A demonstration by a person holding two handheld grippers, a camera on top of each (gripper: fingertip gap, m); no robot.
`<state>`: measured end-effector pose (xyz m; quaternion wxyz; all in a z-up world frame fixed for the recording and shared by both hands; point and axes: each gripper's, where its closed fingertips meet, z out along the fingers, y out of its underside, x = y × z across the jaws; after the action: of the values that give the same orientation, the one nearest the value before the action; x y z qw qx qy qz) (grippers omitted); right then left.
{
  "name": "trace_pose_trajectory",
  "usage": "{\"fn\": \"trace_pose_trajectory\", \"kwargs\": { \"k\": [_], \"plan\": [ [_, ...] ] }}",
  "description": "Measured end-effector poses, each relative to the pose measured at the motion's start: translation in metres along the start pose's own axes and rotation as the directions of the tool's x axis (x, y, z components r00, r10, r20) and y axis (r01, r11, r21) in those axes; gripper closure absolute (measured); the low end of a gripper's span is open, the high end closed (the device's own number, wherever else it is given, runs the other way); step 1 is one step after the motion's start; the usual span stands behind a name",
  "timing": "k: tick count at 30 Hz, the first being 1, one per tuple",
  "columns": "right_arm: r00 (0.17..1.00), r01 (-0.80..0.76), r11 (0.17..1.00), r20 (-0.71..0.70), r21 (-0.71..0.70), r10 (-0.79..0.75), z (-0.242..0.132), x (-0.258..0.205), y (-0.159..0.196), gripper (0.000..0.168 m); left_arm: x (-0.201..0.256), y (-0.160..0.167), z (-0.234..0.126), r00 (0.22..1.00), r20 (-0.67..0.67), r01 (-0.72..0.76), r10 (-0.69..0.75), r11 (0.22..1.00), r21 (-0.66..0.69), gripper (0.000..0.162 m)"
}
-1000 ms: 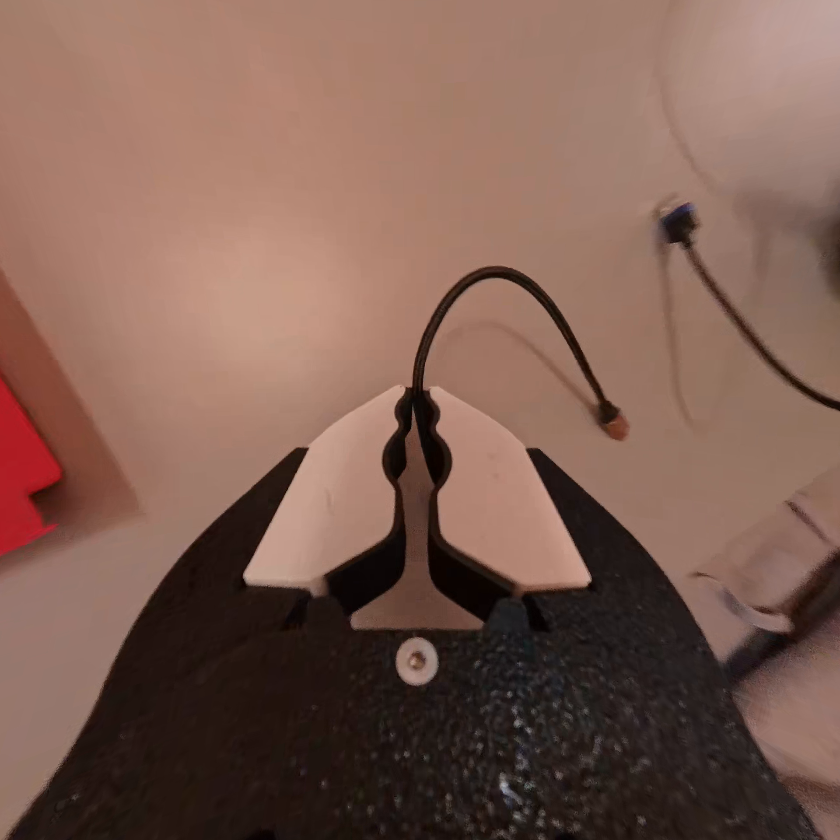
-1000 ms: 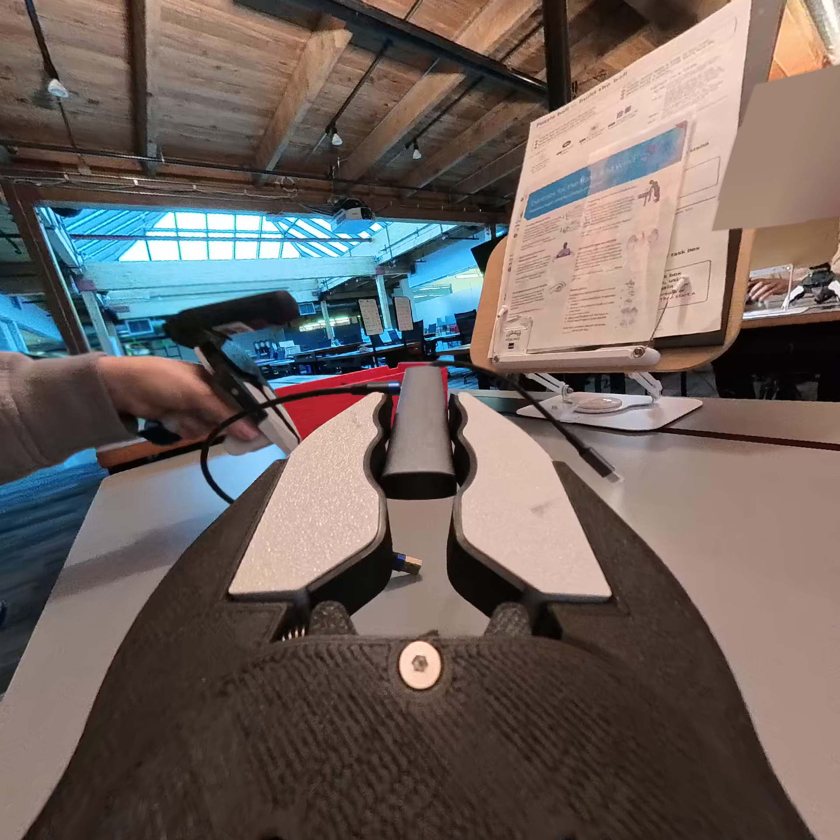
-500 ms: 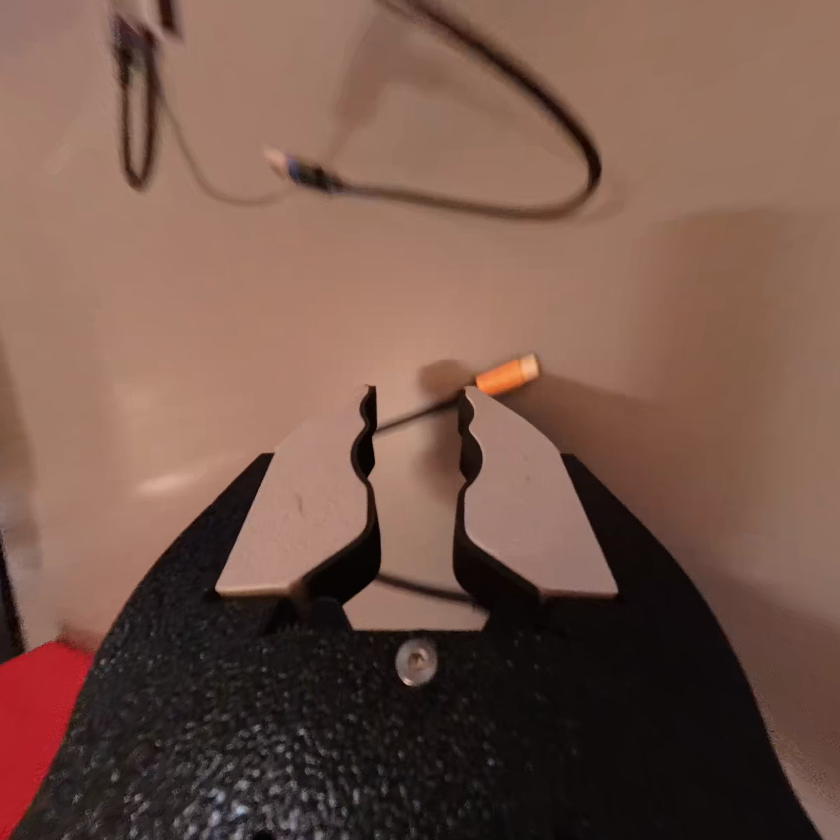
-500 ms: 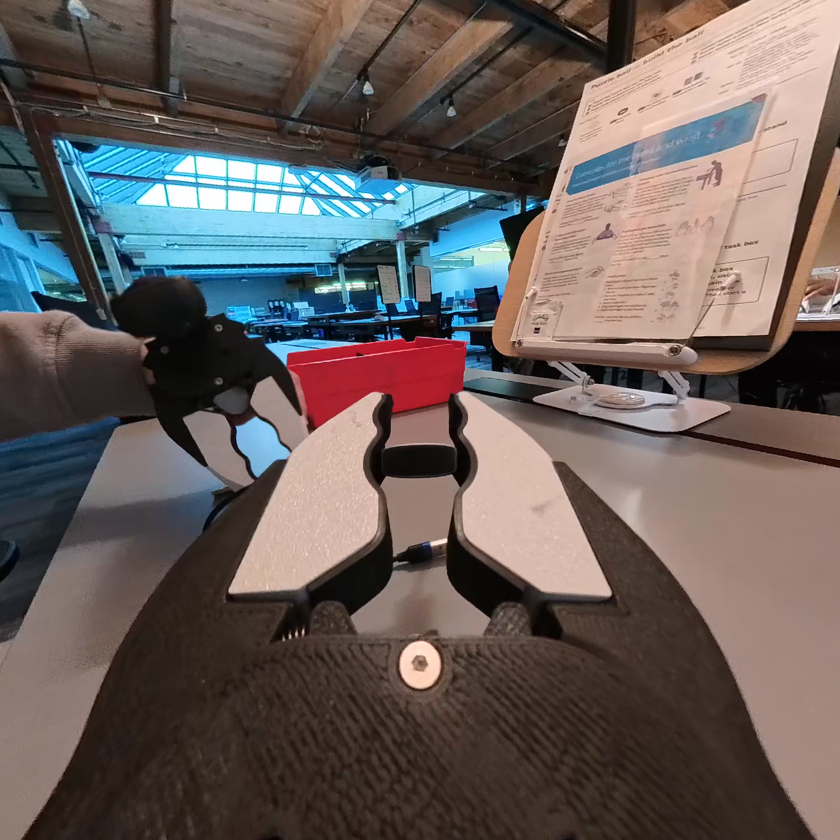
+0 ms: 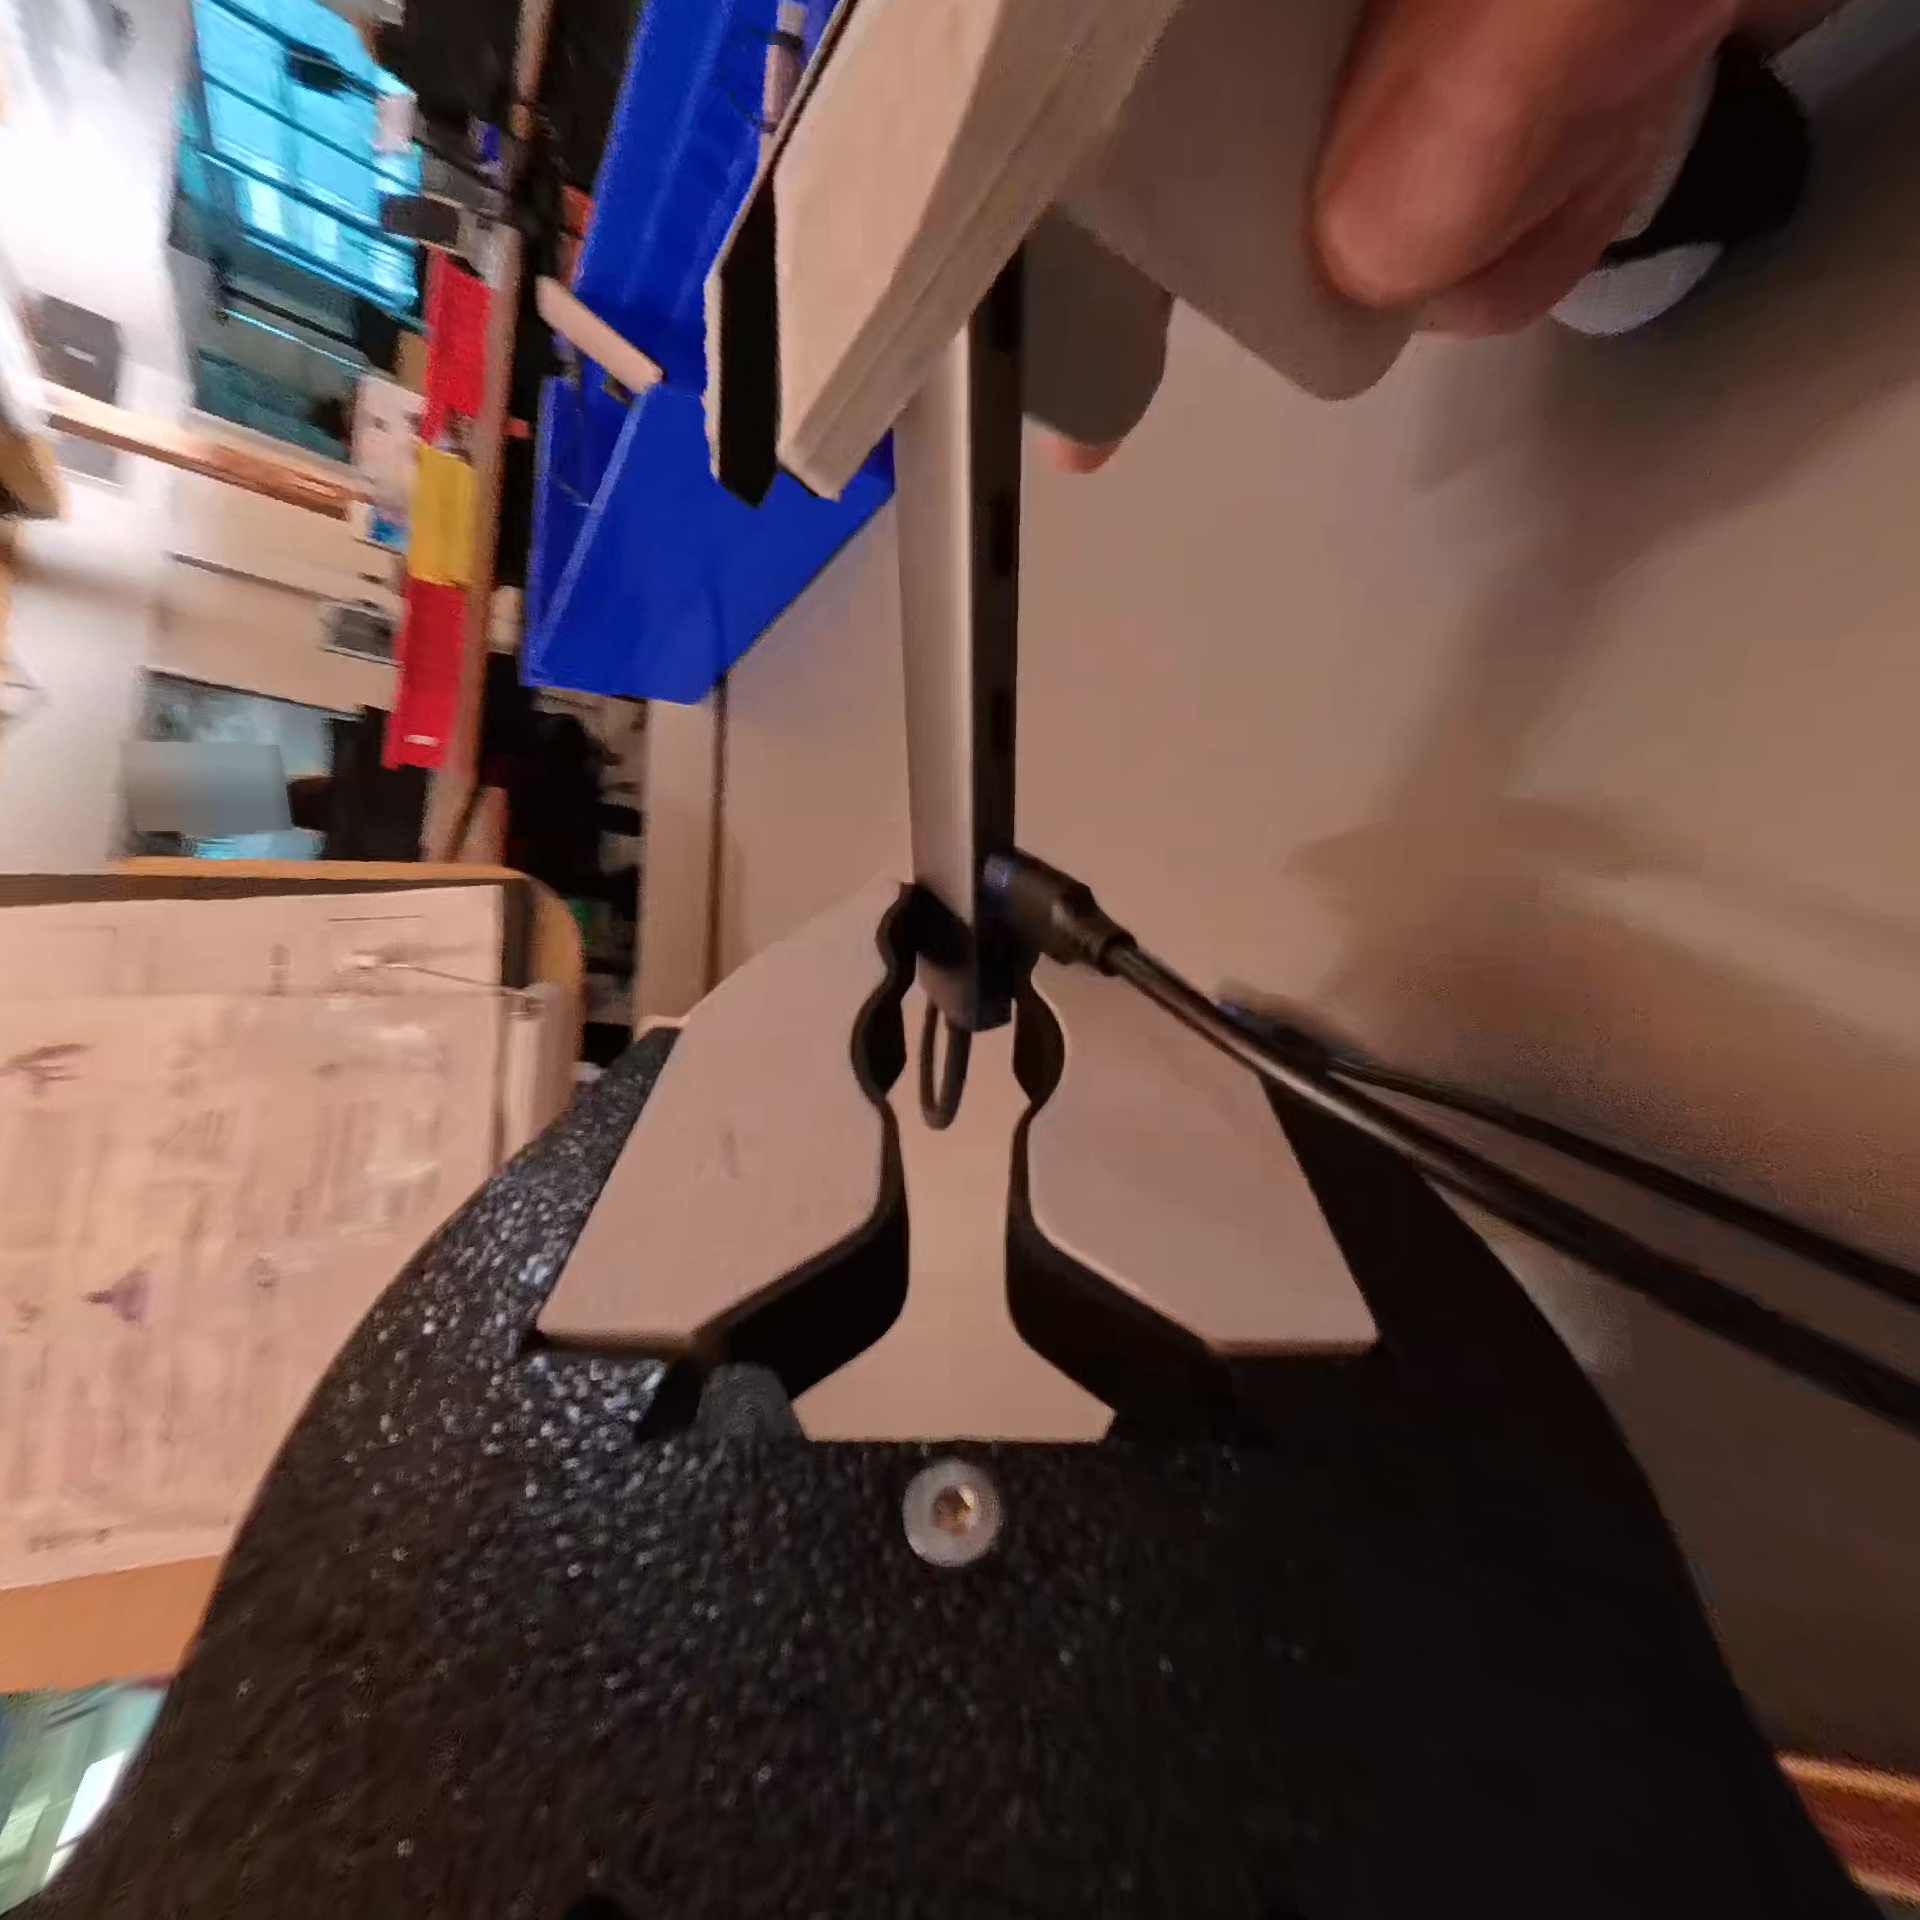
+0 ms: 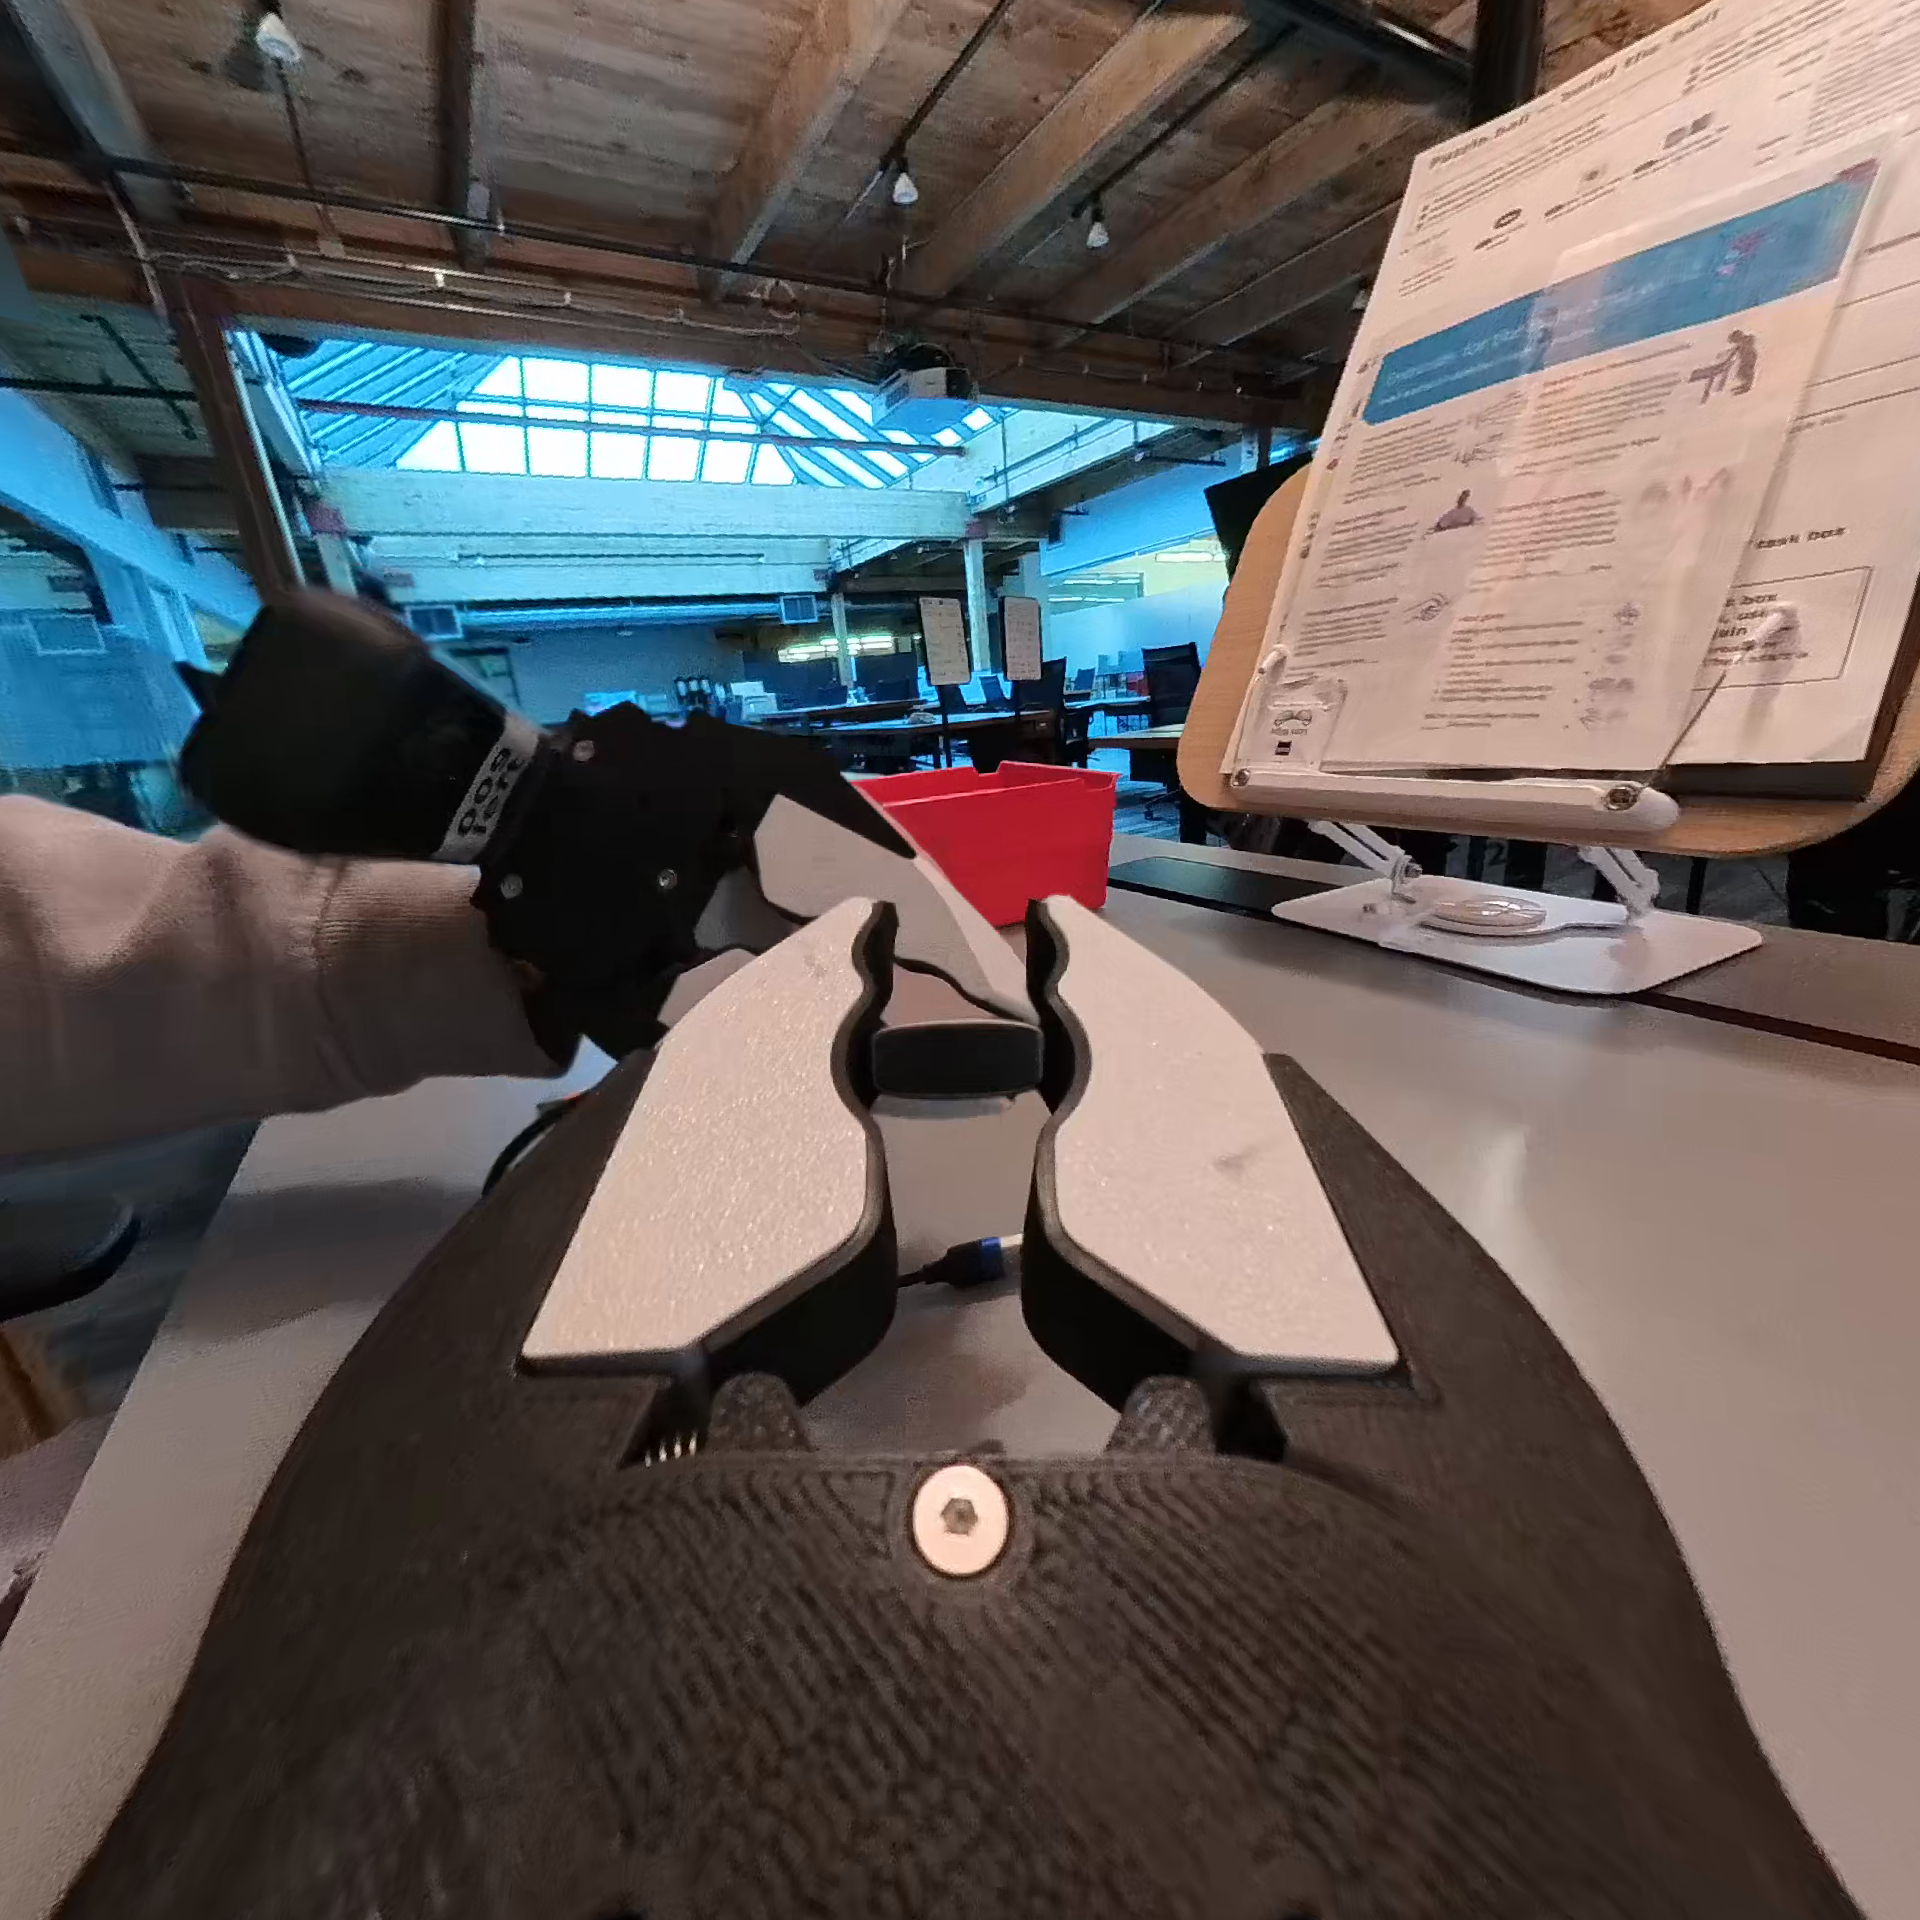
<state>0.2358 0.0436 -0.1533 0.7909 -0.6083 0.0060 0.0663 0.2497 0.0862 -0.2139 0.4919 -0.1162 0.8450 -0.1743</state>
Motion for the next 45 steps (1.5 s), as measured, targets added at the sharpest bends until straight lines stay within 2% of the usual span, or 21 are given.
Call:
{"fn": "trace_pose_trajectory", "kwargs": {
  "k": [4,9,13,19,23,29,33,35,39,43,45],
  "plan": [
    [0.998,-0.068,0.998,0.015,-0.012,0.068,-0.001,0.003,0.001,0.144,-0.017,-0.003,-0.007,0.979,0.131,-0.156,0.157,0.988,-0.016,0.151],
    [0.992,-0.082,0.994,0.090,-0.073,0.089,0.003,-0.008,0.007,0.142,-0.033,-0.010,-0.028,0.911,0.179,-0.376,0.371,0.927,-0.009,0.153],
    [0.994,-0.015,0.989,0.103,-0.145,0.031,0.009,-0.017,0.017,0.131,-0.041,-0.016,-0.034,0.885,0.189,-0.433,0.426,0.901,-0.004,0.153],
    [0.992,-0.066,0.988,0.098,-0.137,0.080,0.011,-0.018,0.017,0.133,-0.041,-0.010,-0.032,0.830,0.193,-0.531,0.523,0.847,-0.011,0.153],
    [0.991,-0.090,0.985,0.083,-0.147,0.103,0.012,-0.014,0.019,0.143,-0.041,-0.007,-0.032,0.828,0.199,-0.535,0.524,0.845,0.000,0.152],
    [0.992,-0.103,0.980,0.055,-0.169,0.114,0.014,-0.011,0.022,0.143,-0.043,-0.005,-0.031,0.824,0.229,-0.533,0.519,0.846,0.001,0.152],
    [0.989,-0.131,0.978,0.048,-0.160,0.141,0.015,-0.010,0.022,0.144,-0.048,-0.006,-0.032,0.777,0.275,-0.587,0.566,0.809,-0.007,0.152],
    [0.993,-0.111,0.980,0.032,-0.163,0.117,0.016,-0.010,0.023,0.143,-0.049,-0.005,-0.031,0.778,0.280,-0.586,0.562,0.811,0.000,0.152],
    [0.996,-0.086,0.985,-0.004,-0.150,0.087,0.016,-0.007,0.022,0.143,-0.055,-0.003,-0.029,0.826,0.288,-0.506,0.484,0.863,0.001,0.148],
    [0.994,-0.100,0.987,-0.053,-0.123,0.094,0.014,0.000,0.019,0.143,-0.068,0.002,-0.032,0.870,0.329,-0.390,0.368,0.921,-0.001,0.125],
    [0.991,-0.127,0.986,-0.066,-0.107,0.120,0.012,0.005,0.017,0.143,-0.072,0.005,-0.037,0.899,0.340,-0.300,0.277,0.954,0.017,0.121]
  ]
}}
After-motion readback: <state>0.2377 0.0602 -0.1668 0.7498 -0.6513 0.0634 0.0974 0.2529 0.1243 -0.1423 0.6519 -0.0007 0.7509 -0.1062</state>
